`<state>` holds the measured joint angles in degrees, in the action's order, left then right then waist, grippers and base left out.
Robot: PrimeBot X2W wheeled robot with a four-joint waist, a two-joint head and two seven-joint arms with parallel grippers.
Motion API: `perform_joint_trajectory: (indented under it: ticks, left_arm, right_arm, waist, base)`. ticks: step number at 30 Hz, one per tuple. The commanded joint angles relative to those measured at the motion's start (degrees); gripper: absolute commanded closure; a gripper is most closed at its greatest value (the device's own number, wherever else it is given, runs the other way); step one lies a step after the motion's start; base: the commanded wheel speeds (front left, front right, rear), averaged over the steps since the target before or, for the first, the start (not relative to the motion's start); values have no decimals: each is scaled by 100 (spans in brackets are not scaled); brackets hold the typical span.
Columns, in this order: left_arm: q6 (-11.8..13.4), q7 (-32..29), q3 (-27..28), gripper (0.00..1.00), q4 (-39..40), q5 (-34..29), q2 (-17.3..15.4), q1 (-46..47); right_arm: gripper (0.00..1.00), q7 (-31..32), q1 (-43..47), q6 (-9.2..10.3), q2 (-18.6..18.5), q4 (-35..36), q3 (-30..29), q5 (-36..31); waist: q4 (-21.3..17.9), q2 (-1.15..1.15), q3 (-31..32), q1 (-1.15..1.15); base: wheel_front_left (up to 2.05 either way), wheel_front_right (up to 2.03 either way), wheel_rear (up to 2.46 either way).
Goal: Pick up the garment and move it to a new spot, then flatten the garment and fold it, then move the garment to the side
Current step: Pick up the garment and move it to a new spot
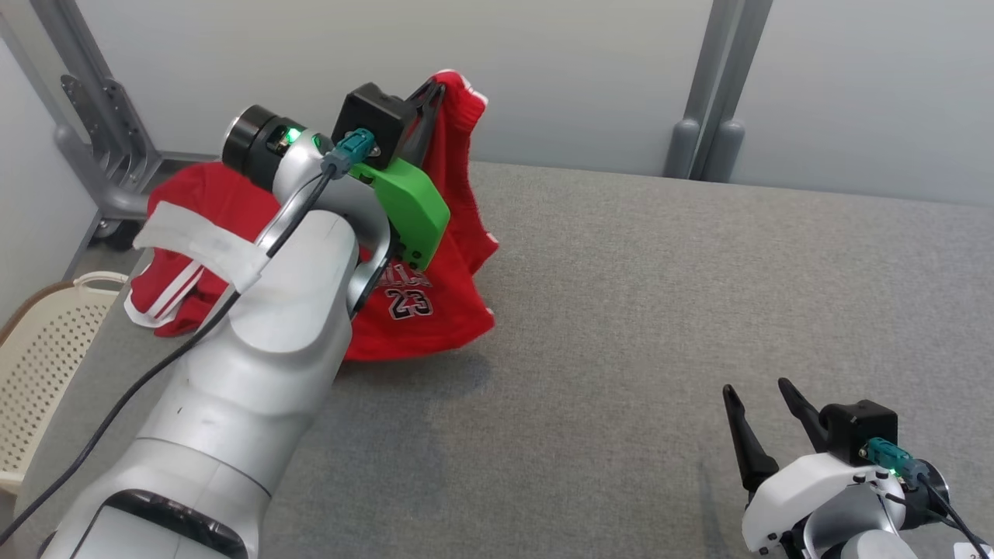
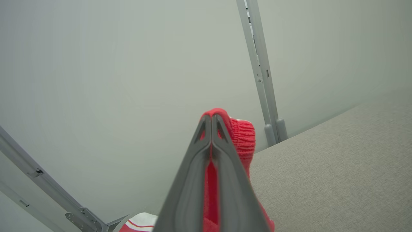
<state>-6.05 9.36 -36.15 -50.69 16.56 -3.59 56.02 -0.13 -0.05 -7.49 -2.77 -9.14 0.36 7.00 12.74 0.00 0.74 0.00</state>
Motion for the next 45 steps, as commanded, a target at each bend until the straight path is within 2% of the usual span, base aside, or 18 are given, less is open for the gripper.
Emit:
perform_joint_trajectory:
  ticks: [1,7,9,13,18,24,29,35,36,37,42,45]
  left_arm:
    - [-19,9,-45,100,185,77,51,124]
    - [-34,22,-400,100,1242,587,73,45]
    - [38,73,-617,100,1628,776,71,43]
    - [210,169,-922,100,2116,1068,64,72]
    - [600,407,-1059,100,2591,1741,58,-3]
    - [956,466,-964,100,1963,2122,23,-442]
    - [1161,457,-906,100,1014,2230,-261,-1046]
    - [1307,552,-1000,100,43,1992,-600,-1378]
    - [1296,550,-1019,67,-61,1940,-626,-1402]
    - [1295,568,-1004,2,-165,1925,-655,-1424]
    - [1404,593,-642,0,-395,2057,-650,-1527]
    - [1282,583,-455,0,-513,2149,-644,-1690]
  right_arm:
    - [0,-55,60,0,-19,-37,7,58]
    - [0,-119,-44,0,-22,-102,61,98]
    - [0,-145,-72,0,-20,-111,35,99]
    - [0,-156,-95,0,-18,-138,14,66]
    - [0,-166,-79,0,-18,-145,14,41]
    - [0,-184,-126,0,-18,-135,-10,37]
    - [0,-151,-115,0,-19,-171,54,76]
    - [0,-106,-161,0,-20,-132,104,52]
    - [0,-98,-159,0,-20,-133,127,72]
    - [0,-92,-160,0,-20,-130,140,95]
    - [0,-68,-158,0,-20,-159,189,116]
    - [0,-92,-141,0,-20,-185,151,139]
  waist:
    - [-240,0,276,0]
    - [-720,0,259,0]
    - [-849,0,222,0]
    - [-1005,0,161,0]
    - [-1130,0,97,0]
    - [-1094,0,31,0]
    - [-976,0,12,0]
    - [-889,0,-17,0]
    - [-889,0,-18,0]
    - [-889,0,-19,0]
    - [-886,0,21,0]
    - [-895,0,85,0]
  base:
    - [0,0,0]
    - [0,0,0]
    - [0,0,0]
    - [0,0,0]
    - [0,0,0]
    - [0,0,0]
    - [0,0,0]
    - [0,0,0]
    - [0,0,0]
    - [0,0,0]
    - [0,0,0]
    - [0,0,0]
